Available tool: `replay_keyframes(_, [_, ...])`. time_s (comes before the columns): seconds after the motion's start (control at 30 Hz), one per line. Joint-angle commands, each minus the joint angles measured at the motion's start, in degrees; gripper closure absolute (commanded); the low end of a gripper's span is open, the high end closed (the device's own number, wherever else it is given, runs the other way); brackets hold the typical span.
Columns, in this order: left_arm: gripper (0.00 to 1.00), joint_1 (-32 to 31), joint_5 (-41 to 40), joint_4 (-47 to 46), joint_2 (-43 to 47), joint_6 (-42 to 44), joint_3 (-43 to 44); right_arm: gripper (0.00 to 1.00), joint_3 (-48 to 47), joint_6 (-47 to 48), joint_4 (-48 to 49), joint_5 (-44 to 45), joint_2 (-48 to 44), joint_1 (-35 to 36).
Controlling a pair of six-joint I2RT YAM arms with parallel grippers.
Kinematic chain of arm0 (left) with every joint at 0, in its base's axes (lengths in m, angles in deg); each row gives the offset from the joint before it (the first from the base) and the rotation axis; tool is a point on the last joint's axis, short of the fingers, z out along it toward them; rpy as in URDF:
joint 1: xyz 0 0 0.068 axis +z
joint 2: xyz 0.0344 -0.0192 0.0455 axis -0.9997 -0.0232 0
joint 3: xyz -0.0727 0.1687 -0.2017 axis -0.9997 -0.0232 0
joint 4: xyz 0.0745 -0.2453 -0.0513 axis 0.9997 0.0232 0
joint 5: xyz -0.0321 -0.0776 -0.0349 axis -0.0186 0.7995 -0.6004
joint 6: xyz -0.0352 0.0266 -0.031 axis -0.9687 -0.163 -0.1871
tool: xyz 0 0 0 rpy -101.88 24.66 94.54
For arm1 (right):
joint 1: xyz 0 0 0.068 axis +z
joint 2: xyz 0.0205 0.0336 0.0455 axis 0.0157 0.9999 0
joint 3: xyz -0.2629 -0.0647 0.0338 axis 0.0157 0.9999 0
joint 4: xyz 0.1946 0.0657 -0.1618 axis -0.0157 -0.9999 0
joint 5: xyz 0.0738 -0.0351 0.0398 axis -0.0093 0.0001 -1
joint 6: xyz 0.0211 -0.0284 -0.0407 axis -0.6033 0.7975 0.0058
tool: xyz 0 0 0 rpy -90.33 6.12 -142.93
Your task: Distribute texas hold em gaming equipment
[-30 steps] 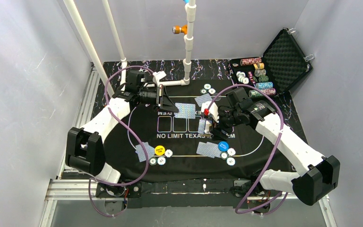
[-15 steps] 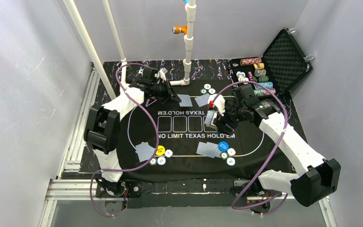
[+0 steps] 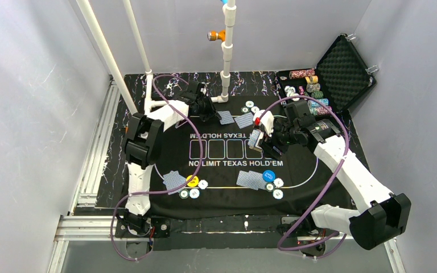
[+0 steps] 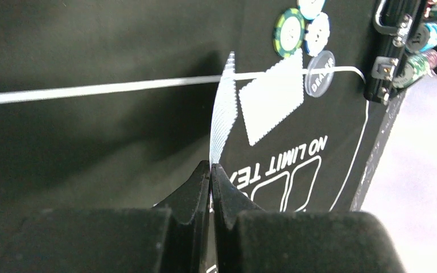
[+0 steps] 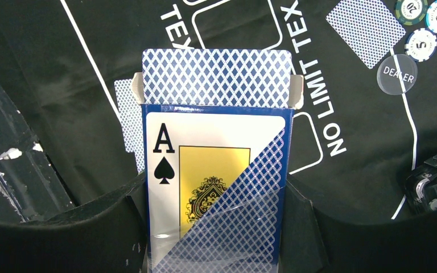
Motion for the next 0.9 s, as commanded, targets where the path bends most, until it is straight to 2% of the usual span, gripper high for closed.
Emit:
replay_keyframes(0.0, [1.0,-0.5,-2.0,0.2,-2.6,0.2,3.9,0.99,-1.6,0.0,1.8,-1.9,-0.6,-0.2])
replay_keyframes(0.7, [0.99,-2.8,5.0,-5.7,-14.2,-1.9,14.9,0.99,-0.7,0.5,1.3,-2.8,-0.1,-0.2])
replay_keyframes(0.77, [0.94,-2.8,5.1,-4.4,-15.0,-1.9,16.3,0.99,-0.7,0.5,1.3,-2.8,-0.1,-0.2])
replay_keyframes(0.87, [0.76,-2.8,4.9,-3.8,-14.6,-1.8,16.7,0.99,-0.6,0.5,1.3,-3.1,-0.1,-0.2])
